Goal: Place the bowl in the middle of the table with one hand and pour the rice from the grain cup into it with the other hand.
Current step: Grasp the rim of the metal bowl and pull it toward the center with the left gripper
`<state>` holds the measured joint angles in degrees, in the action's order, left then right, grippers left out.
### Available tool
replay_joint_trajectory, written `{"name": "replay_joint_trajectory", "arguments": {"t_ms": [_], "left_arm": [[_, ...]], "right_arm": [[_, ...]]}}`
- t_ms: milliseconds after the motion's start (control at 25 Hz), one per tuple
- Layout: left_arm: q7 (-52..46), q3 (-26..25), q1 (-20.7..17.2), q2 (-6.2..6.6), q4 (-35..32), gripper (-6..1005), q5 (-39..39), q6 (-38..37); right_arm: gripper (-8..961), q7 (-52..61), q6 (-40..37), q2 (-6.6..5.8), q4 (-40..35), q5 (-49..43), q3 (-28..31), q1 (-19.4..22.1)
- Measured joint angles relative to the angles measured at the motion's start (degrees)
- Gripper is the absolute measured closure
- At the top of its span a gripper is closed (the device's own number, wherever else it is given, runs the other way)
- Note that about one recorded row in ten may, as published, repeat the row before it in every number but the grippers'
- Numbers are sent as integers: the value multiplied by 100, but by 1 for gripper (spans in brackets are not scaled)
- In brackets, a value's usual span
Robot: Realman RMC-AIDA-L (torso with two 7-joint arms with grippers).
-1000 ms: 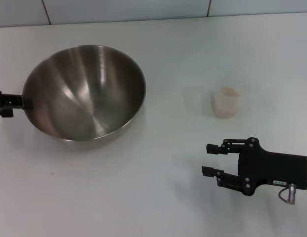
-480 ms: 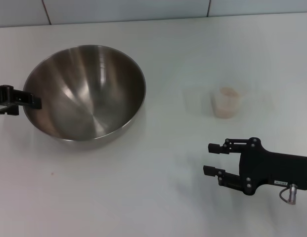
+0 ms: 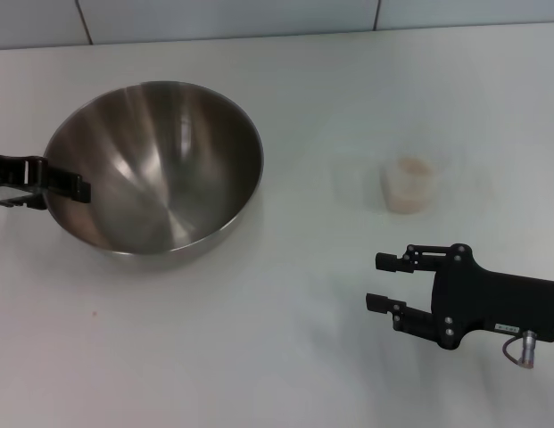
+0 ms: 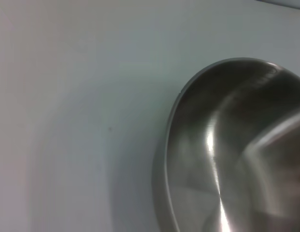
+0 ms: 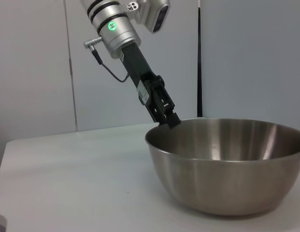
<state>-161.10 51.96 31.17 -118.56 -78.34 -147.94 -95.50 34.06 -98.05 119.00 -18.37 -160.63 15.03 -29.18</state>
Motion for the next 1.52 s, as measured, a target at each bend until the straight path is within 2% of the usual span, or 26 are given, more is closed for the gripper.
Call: {"name": "replay_joint_trajectory", "arguments": {"t_ms": [240,400,560,720,840,1520], "left_arm": [[0,65,71,0,254,346,-41,49],[109,98,212,21,811,347,-147,145],[353,225,249,5,817,347,-227,213],[351,326,332,5,893,391,-436,246],[351,331,407,6,1023,579,-506,246],[463,544,469,5,1029,961,-507,279]], "right_arm": [[465,-4,-4,0,7,0,0,-8],[465,-5,-23,0,8,0,0,-30],[466,-5,-69,0,8,0,0,-40],[466,-11,-77,-6,8,51,-19,-28],[466,-17,-77,-7,8,62,-5,-11],[465,-23,-40,-9,-8,130,-1,-41]]}}
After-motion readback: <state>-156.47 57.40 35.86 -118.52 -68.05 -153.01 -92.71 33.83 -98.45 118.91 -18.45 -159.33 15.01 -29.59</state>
